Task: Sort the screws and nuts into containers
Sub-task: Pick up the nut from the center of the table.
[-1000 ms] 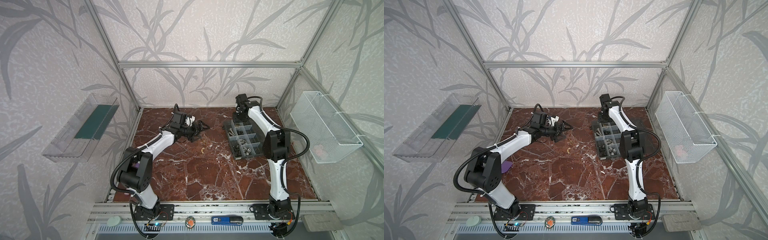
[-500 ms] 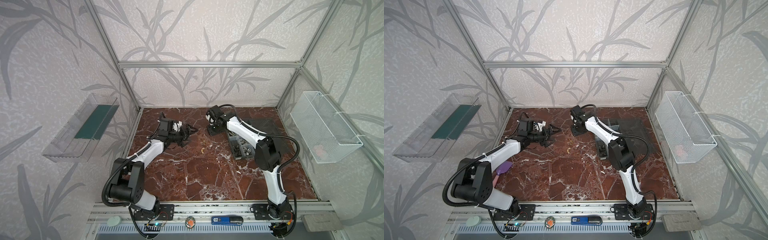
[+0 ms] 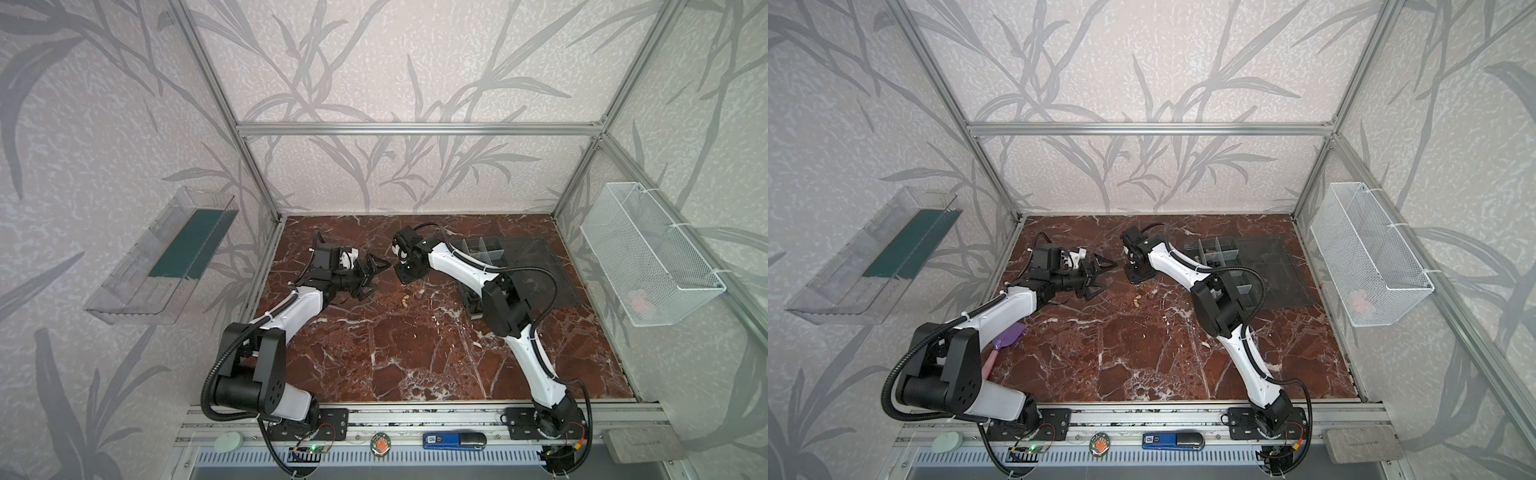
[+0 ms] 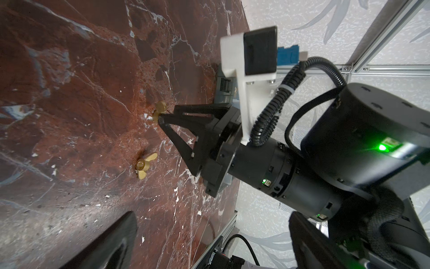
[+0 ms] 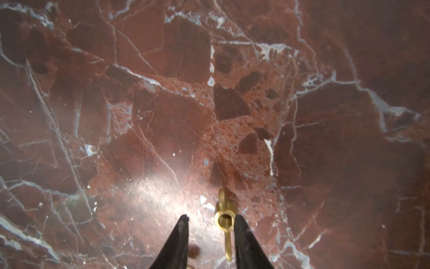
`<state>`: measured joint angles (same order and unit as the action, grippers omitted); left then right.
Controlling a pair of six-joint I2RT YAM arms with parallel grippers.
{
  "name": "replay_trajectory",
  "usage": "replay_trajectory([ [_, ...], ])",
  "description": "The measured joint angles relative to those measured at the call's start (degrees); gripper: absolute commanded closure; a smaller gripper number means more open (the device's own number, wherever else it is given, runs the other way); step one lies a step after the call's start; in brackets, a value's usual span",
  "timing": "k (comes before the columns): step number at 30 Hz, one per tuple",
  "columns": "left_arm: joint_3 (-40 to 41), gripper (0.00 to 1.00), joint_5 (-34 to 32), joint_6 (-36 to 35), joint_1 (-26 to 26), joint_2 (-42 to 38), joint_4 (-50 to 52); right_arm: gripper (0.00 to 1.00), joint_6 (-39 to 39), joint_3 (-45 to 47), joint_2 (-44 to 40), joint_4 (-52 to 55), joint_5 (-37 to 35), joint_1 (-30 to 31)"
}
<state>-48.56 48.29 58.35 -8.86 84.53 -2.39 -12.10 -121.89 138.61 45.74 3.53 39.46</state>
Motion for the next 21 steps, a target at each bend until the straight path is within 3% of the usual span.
replay_trajectory([
  [6, 0.0, 0.01, 0.31, 0.0, 0.22, 0.0, -0.02, 0.74, -0.02, -3.67, 3.32, 1.42, -0.79, -0.02],
  [15, 0.0, 0.0, 0.9, -0.07, 0.26, 0.02, -0.02, 0.97, 0.22, -3.74, 3.91, 2.69, -2.49, -0.02],
  [21, -1.11, 0.0, 0.72, -1.81, -0.17, 0.0, 2.25, 0.98, 0.79, -5.86, 3.74, 4.98, -3.76, -0.42],
])
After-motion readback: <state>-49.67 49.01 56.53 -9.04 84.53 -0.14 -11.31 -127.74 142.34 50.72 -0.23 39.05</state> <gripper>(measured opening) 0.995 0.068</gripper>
